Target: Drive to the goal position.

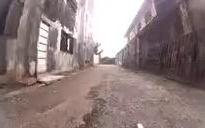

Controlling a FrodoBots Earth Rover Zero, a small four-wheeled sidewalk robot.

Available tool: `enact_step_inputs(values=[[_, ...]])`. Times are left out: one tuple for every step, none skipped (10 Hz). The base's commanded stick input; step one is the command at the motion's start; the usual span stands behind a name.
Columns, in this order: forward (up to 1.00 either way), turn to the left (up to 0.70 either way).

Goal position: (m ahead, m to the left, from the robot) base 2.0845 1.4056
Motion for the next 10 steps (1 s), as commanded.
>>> enact_step_inputs(values=[[0.85,-0.06],[0.85,0.00],[0.85,0.00],[0.85,0.00],[0.85,0.00],[0.85,0.00],[0.85,0.00],[0.85,0.00],[0.85,0.00],[0.85,0.00]])
